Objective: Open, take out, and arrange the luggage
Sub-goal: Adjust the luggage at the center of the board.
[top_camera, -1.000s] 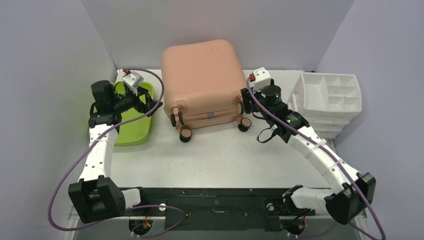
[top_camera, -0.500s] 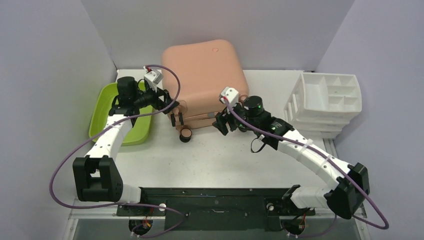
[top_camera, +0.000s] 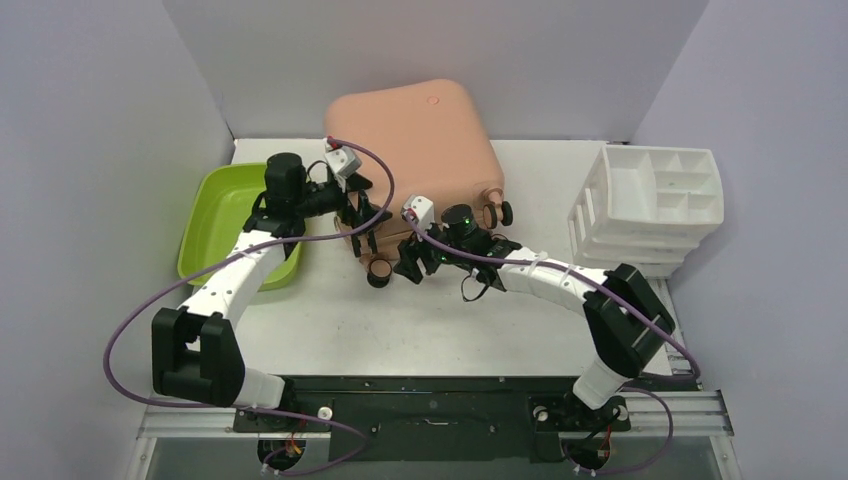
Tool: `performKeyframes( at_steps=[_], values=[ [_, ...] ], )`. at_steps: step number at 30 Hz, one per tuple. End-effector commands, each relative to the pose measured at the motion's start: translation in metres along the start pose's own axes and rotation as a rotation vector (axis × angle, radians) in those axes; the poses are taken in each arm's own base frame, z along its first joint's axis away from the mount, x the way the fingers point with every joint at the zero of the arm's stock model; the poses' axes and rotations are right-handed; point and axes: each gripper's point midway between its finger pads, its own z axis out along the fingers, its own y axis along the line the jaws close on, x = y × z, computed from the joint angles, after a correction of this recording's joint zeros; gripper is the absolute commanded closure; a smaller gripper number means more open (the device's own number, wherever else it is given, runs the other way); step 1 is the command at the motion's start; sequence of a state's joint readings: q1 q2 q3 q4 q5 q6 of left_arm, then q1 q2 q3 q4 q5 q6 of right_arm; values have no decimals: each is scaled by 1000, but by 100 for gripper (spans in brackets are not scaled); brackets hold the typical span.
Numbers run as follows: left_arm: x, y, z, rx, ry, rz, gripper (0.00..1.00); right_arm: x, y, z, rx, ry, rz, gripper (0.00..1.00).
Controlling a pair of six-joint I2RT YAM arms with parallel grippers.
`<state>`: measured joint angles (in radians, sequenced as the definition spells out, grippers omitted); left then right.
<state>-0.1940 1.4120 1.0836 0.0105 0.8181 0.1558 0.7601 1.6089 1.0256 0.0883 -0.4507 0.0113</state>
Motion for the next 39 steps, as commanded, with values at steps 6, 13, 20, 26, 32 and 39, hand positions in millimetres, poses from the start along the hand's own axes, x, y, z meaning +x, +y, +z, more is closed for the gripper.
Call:
performKeyframes(
  at_steps=[6,13,20,26,32,39],
  values=[
    [33,-55,13,263,22,-225,4,-31,9,28,-90,-165,106,38],
    [-4,-36,-7,259,-115,-264,4,-38,17,40,-158,-265,193,39],
    [-16,-11,-33,213,-153,-262,4,-33,11,53,-152,-330,216,39],
    [8,12,-28,178,-127,-325,4,-34,3,65,-155,-405,240,40],
    [8,14,-25,186,-160,-354,4,-23,-18,75,-64,-398,252,43],
    [12,13,-24,193,-155,-357,4,-3,-27,74,8,-388,271,44]
  ],
)
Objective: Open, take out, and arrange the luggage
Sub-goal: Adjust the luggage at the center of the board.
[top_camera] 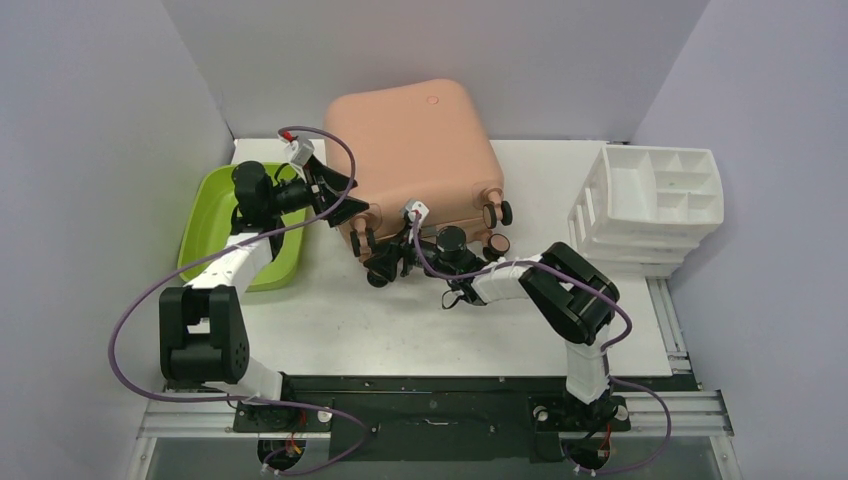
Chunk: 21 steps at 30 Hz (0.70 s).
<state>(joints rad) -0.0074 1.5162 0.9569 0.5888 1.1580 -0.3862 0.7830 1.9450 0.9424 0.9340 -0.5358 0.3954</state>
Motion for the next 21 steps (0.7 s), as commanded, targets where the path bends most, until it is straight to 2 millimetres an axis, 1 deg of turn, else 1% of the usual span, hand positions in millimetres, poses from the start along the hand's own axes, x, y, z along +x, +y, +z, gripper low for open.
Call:
performKeyframes(
  at_steps=[1,4,5,6,7,10,11,12,13,14,15,18,21],
  values=[
    [21,4,-1,8,34,-98,4,7,-44,-8,178,-45,25,44],
    [21,5,1,18,36,-106,4,16,-43,-7,183,-39,28,43],
    [23,7,1,18,38,-112,4,14,-42,-7,184,-49,24,42],
    [24,8,2,18,38,-122,4,16,-42,-8,185,-48,23,41],
    [27,9,3,22,39,-136,4,15,-42,-8,186,-61,13,39],
    [36,8,8,32,48,-163,4,19,-43,-8,194,-71,6,33],
    [38,7,9,35,47,-166,4,18,-43,-7,193,-86,6,31],
    [39,6,11,38,48,-166,4,21,-44,-7,194,-86,10,29],
    [41,5,12,39,48,-169,4,17,-42,-7,185,-113,7,28],
    [42,2,14,45,51,-167,4,19,-43,-7,187,-119,8,27],
    [44,1,14,46,52,-167,4,14,-40,-6,177,-146,1,26],
    [46,-3,14,49,54,-159,4,15,-39,-3,175,-147,0,26],
    [49,-3,13,41,57,-156,4,14,-34,0,160,-157,-6,27]
  ],
)
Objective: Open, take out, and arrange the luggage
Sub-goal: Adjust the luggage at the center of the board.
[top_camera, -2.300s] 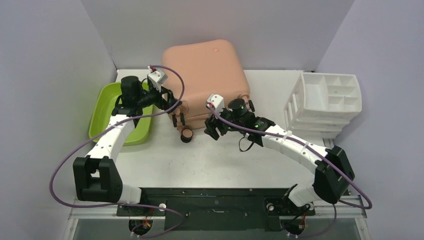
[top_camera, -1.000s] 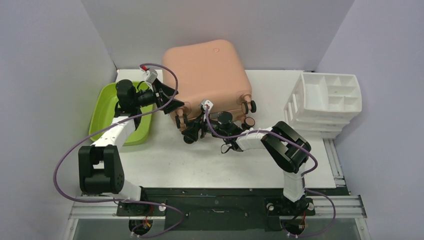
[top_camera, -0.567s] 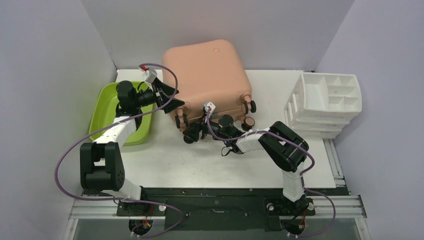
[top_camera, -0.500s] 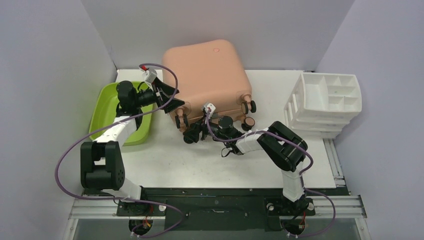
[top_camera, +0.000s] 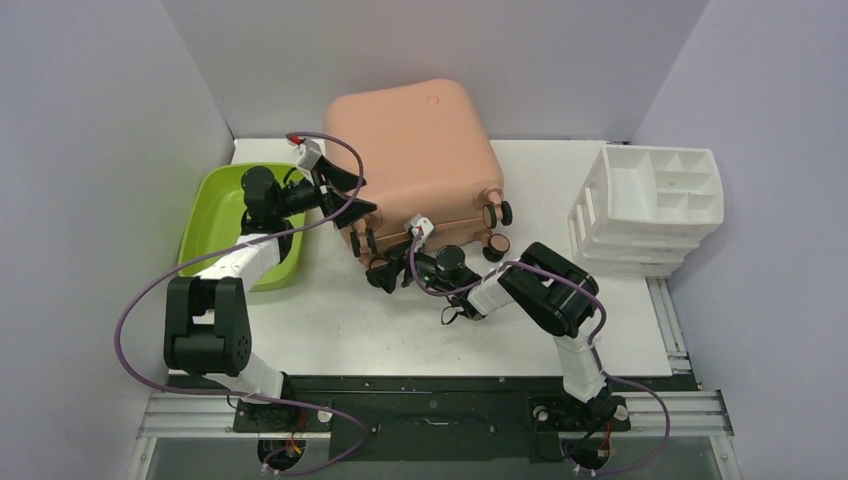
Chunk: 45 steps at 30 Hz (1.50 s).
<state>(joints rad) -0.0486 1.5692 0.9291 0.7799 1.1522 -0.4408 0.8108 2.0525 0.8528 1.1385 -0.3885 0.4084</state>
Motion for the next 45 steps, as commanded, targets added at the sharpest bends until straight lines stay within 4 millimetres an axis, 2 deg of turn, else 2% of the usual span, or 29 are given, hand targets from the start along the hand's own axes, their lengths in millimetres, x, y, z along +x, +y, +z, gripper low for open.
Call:
performKeyframes(
  at_steps=[1,6,14,20,27,33,36,40,45],
  values=[
    [44,-2,-4,-12,82,-205,4,-26,-9,6,41,-120,-12,28],
    [46,-2,-4,-15,84,-204,4,-25,5,9,4,-123,-18,33],
    [52,-2,-4,-9,92,-223,4,-36,28,11,-77,-153,-6,39],
    [59,-7,3,13,107,-233,4,-43,37,3,-107,-142,20,42],
    [70,-21,13,56,136,-252,4,-40,23,8,-75,-133,52,42],
    [78,-37,22,104,161,-264,4,-57,10,-1,-75,-185,59,42],
    [81,-42,26,123,172,-270,4,-64,16,0,-109,-194,62,42],
    [82,-42,27,135,172,-284,3,-62,22,5,-120,-184,68,43],
    [84,-44,28,146,171,-288,3,-55,18,13,-84,-165,85,43]
  ],
)
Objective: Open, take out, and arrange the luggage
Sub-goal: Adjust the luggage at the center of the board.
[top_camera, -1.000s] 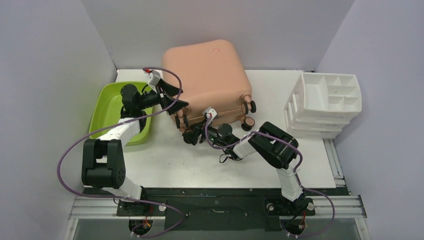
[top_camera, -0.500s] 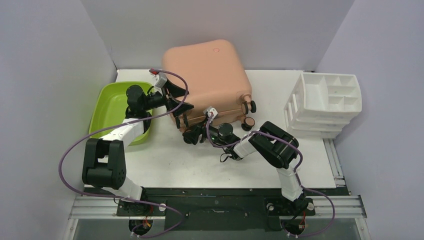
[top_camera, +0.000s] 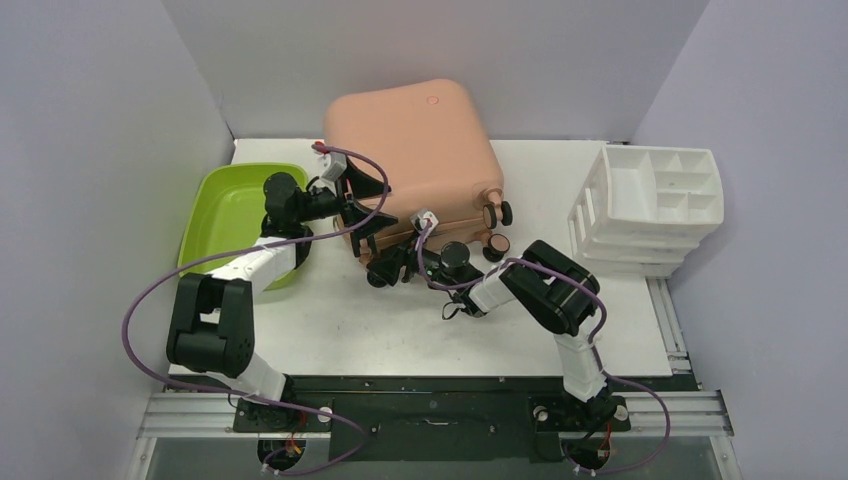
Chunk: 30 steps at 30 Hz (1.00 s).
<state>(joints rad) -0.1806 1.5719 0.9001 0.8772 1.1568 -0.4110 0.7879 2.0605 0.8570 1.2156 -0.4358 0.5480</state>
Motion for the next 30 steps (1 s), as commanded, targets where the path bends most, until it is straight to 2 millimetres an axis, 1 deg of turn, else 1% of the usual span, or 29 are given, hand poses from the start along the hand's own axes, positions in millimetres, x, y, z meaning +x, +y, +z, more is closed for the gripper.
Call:
performKeyframes(
  at_steps=[1,3,4,5,6,7,8,9,10,11,12,13,14,15,16,17,18,19,20,23,25,28,30],
  values=[
    [68,-9,-5,16,130,-386,3,-37,15,17,-40,-107,-31,43],
    [58,-10,-5,22,109,-379,3,-35,17,20,-42,-101,-23,43],
    [46,-10,-5,30,84,-339,3,-34,17,21,-45,-97,-15,43],
    [37,-7,-10,15,63,-363,3,-35,19,21,-48,-98,-14,43],
    [22,-6,-12,16,29,-312,3,-36,20,21,-48,-99,-15,43],
    [12,-2,-19,-6,3,-332,3,-36,20,21,-47,-100,-15,43],
    [-1,-1,-23,-8,-26,-286,3,-36,19,22,-40,-96,-15,43],
    [-9,6,-31,-40,-54,-296,3,-36,18,22,-37,-97,-16,43],
    [-18,9,-36,-54,-77,-267,3,-36,16,22,-23,-94,-18,43],
    [-25,19,-45,-94,-103,-266,3,-36,14,22,-15,-95,-19,43],
    [-30,23,-48,-110,-113,-259,3,-35,13,21,-9,-91,-19,43],
    [-34,36,-61,-163,-132,-248,3,-36,12,21,-3,-93,-21,43],
    [-33,42,-65,-190,-131,-264,3,-35,11,21,1,-89,-23,43],
    [-32,51,-71,-225,-135,-239,3,-35,11,22,3,-88,-23,43],
    [-26,61,-74,-266,-124,-235,2,-35,10,22,6,-88,-24,42],
    [-21,66,-75,-291,-117,-236,2,-35,9,22,7,-86,-24,42],
    [-10,73,-77,-324,-87,-247,2,-35,9,21,8,-85,-23,42],
    [-5,78,-77,-353,-82,-253,2,-35,9,21,8,-84,-23,42],
    [5,83,-77,-376,-67,-267,2,-35,7,20,10,-84,-23,42],
    [21,88,-74,-387,-49,-308,1,-34,4,18,16,-81,-26,42],
    [28,89,-72,-391,-42,-323,1,-36,1,17,22,-83,-29,42],
    [33,89,-71,-402,-26,-324,1,-37,-3,13,31,-85,-30,42],
    [35,89,-74,-422,-17,-327,1,-40,-2,9,32,-87,-41,42]
  ],
)
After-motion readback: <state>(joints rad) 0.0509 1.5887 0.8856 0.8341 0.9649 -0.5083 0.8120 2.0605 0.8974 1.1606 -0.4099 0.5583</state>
